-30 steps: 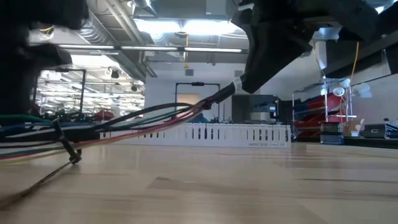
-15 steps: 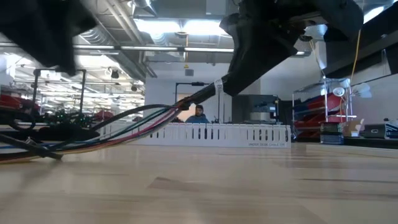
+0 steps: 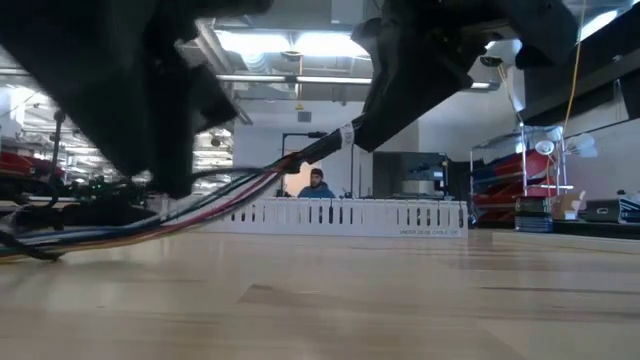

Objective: Ziptie cables
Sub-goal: Wrap the cables together using a black ziptie

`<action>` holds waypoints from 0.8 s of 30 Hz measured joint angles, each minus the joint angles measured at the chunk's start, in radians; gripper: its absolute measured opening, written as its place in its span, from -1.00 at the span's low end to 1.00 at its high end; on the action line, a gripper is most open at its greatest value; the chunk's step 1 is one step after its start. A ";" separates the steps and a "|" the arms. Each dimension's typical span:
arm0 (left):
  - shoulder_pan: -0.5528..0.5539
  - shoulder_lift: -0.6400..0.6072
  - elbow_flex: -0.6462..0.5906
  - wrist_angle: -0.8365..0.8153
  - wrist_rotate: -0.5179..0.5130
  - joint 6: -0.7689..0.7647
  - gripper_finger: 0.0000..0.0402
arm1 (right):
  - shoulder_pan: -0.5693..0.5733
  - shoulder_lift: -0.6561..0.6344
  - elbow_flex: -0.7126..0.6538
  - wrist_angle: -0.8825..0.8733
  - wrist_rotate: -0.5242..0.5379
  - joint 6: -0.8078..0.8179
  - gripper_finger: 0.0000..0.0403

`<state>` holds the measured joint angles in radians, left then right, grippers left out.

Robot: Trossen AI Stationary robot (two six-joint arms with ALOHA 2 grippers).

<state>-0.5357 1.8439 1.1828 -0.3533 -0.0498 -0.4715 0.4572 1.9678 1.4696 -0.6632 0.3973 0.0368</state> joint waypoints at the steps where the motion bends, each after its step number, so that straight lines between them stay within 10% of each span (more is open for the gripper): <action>1: 0.000 0.001 0.000 0.038 0.019 0.006 -0.32 | 0.000 0.000 -0.002 0.012 0.001 -0.004 -0.95; 12: 0.000 -0.010 0.003 0.396 0.031 0.000 -0.32 | -0.001 0.000 -0.034 0.052 0.012 -0.016 -0.95; 24: -0.054 -0.172 0.071 -0.332 -0.198 -0.197 -0.32 | 0.000 0.000 -0.047 0.039 0.004 0.008 -0.95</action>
<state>-0.5898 1.6720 1.2542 -0.6849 -0.2475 -0.6685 0.4572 1.9678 1.4226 -0.6245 0.4015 0.0449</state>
